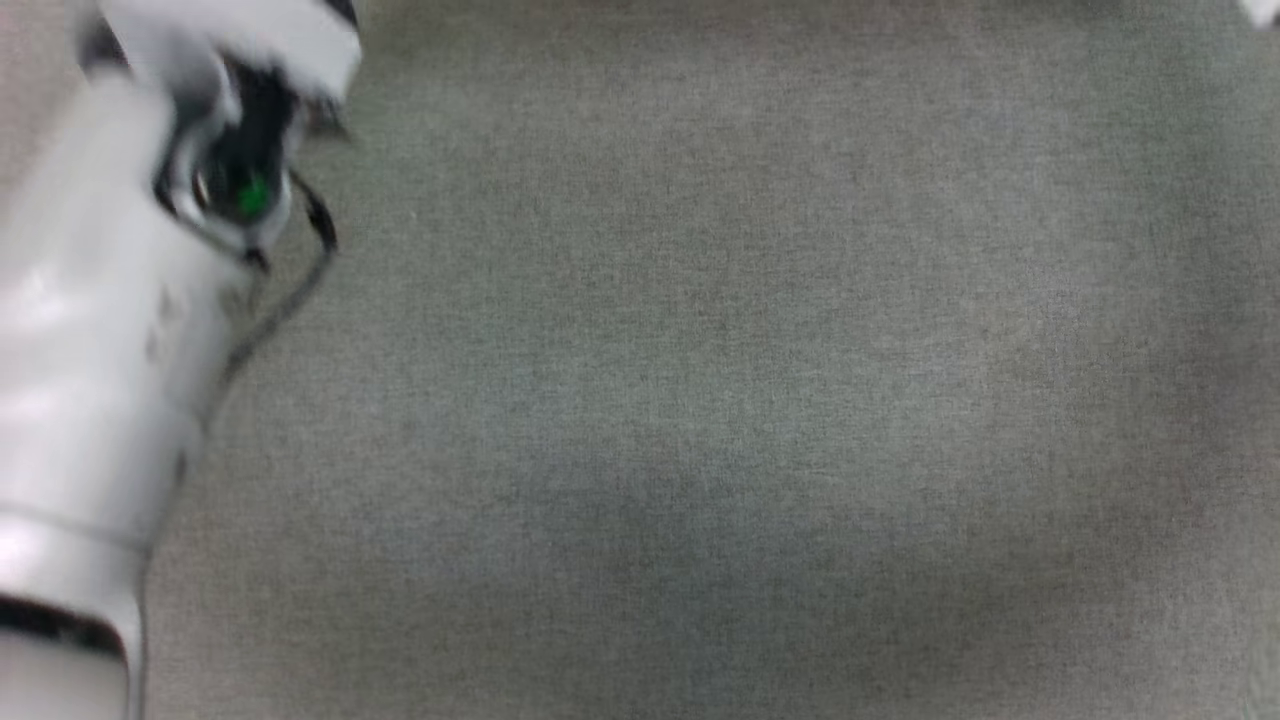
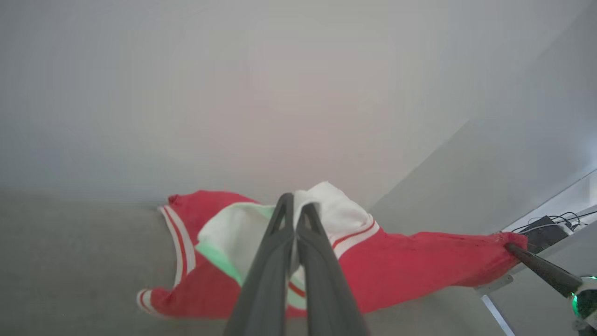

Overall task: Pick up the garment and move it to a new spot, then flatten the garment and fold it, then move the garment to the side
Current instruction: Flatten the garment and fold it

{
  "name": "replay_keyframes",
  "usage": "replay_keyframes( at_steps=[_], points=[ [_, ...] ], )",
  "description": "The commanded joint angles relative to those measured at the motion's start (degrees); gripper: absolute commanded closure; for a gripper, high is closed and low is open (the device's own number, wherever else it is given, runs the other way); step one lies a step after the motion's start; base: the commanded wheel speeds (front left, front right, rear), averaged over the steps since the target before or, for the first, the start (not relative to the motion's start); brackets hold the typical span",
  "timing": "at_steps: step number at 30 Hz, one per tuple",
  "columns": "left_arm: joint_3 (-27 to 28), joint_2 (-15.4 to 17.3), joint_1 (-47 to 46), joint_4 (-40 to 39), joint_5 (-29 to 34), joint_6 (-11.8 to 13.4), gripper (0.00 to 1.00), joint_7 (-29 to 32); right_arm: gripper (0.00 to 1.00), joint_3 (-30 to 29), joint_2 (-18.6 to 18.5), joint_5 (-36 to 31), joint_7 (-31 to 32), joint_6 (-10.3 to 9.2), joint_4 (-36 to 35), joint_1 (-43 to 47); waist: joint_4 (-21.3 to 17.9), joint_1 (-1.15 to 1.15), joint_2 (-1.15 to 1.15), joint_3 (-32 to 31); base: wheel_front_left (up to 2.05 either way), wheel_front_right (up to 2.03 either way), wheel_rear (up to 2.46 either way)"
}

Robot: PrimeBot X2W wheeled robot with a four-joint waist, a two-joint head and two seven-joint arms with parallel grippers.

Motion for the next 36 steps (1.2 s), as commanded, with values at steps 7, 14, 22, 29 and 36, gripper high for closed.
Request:
replay_keyframes(
  at_steps=[7,14,22,29,36],
  points=[
    [0.6,3.1,20.8,-12.3,-7.5,-0.1,1.00,-4.6,1.00,4.1,-7.7,10.2,2.9,-0.08,-15.0,16.3,0.1,0.00,0.00,-2.3,0.00,0.00,0.00],
    [2.5,4.3,36.2,-22.9,-6.9,-0.1,1.00,-6.3,1.00,2.9,-12.5,13.1,3.5,-0.08,-26.0,29.6,-0.4,0.00,0.00,-5.2,0.00,0.00,0.00],
    [7.7,6.1,56.2,-41.2,0.6,1.4,1.00,-6.4,1.00,-3.9,-15.9,11.8,6.2,-0.07,-39.3,48.0,-1.2,0.00,0.00,-8.8,0.00,0.00,0.00],
    [9.4,8.6,69.7,-53.3,4.2,5.1,1.00,-6.4,1.00,-14.9,-14.0,7.6,11.3,-0.07,-50.6,63.0,-2.4,0.00,0.00,-10.2,0.00,0.00,0.00],
    [11.7,11.2,79.0,-62.6,5.9,9.0,1.00,-6.4,1.00,-25.2,-9.3,2.8,18.7,-0.07,-63.0,74.7,-3.4,0.00,0.00,-10.3,0.00,0.00,0.00]
  ],
)
